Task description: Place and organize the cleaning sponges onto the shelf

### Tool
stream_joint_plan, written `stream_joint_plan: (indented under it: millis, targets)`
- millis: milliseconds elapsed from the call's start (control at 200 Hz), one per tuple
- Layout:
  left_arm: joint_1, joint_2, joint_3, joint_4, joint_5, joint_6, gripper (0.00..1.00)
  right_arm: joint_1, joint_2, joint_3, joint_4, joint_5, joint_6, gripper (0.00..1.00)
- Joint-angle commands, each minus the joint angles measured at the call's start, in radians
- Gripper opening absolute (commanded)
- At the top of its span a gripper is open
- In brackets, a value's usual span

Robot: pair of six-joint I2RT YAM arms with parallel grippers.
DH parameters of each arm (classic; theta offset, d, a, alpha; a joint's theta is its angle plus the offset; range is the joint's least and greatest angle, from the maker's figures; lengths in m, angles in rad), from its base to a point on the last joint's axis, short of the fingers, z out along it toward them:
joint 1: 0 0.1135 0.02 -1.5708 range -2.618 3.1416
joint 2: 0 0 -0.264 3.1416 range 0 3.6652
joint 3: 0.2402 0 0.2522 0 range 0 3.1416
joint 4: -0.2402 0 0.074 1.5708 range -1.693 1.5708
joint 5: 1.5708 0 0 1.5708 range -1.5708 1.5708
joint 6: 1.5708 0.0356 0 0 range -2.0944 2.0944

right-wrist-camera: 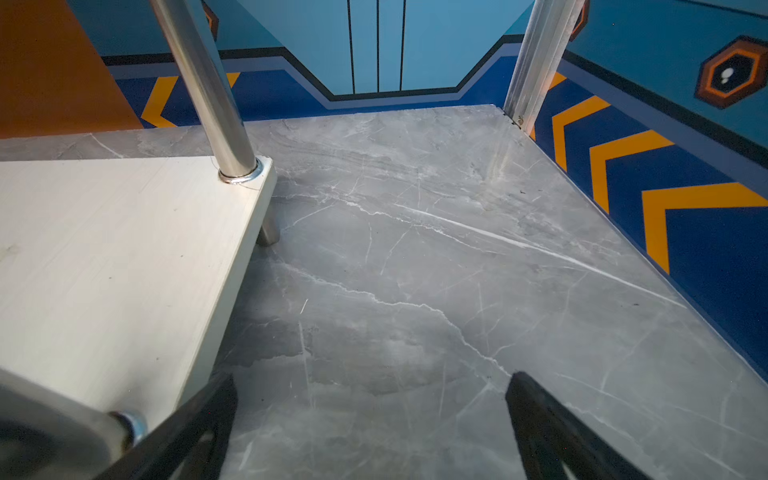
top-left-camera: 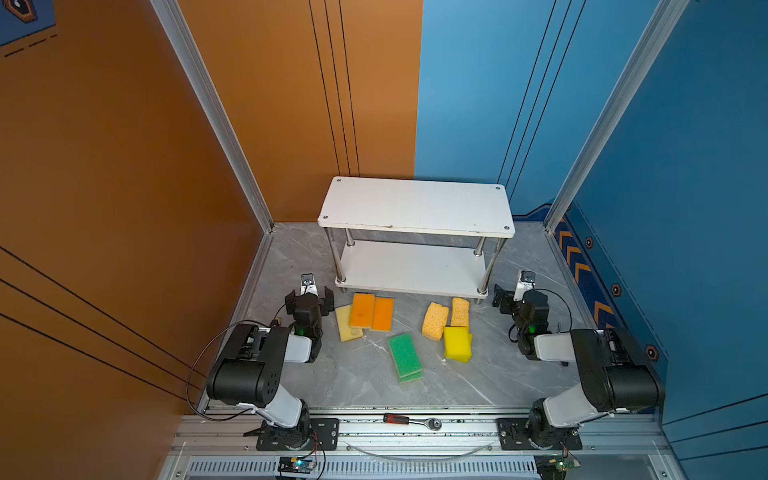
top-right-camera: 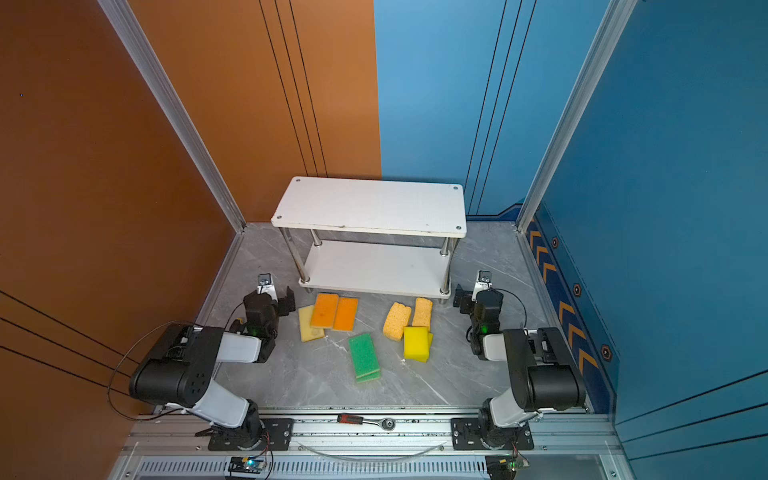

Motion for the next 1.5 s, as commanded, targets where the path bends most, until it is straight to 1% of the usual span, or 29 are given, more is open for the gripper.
stream_joint_plan:
  millis: [0, 110, 195, 411, 491, 666, 1102, 1397, 1497]
  targets:
    - [-0.006, 0.007, 0.013, 0.020, -0.013, 0.006, 0.98, 0.004, 0.012, 0.014, 0.016, 0.024, -0.015, 1.00]
    - [-0.006, 0.006, 0.012, 0.019, -0.013, 0.005, 0.98, 0.002, 0.014, 0.015, 0.014, 0.022, -0.014, 1.00]
    - [-0.006, 0.007, 0.013, 0.020, -0.013, 0.006, 0.98, -0.010, 0.014, 0.016, 0.011, -0.005, -0.008, 1.00]
    - [-0.006, 0.006, 0.013, 0.019, -0.013, 0.006, 0.98, -0.008, 0.014, 0.016, 0.011, -0.001, -0.009, 1.00]
    - [-0.003, 0.008, 0.015, 0.017, -0.006, 0.007, 0.98, -0.003, 0.013, 0.015, 0.013, 0.011, -0.011, 1.00]
    - [0.025, 0.004, 0.025, -0.012, 0.072, -0.001, 0.98, 0.015, 0.013, 0.007, 0.029, 0.050, -0.021, 1.00]
    - [0.022, 0.004, 0.024, -0.012, 0.069, 0.002, 0.98, 0.032, 0.012, -0.003, 0.048, 0.086, -0.030, 1.00]
    - [0.022, 0.003, 0.025, -0.013, 0.070, 0.002, 0.97, 0.018, 0.013, 0.008, 0.028, 0.063, -0.020, 1.00]
    - [0.020, 0.001, 0.023, -0.011, 0.069, 0.001, 0.98, 0.033, 0.012, -0.012, 0.065, 0.119, -0.019, 1.00]
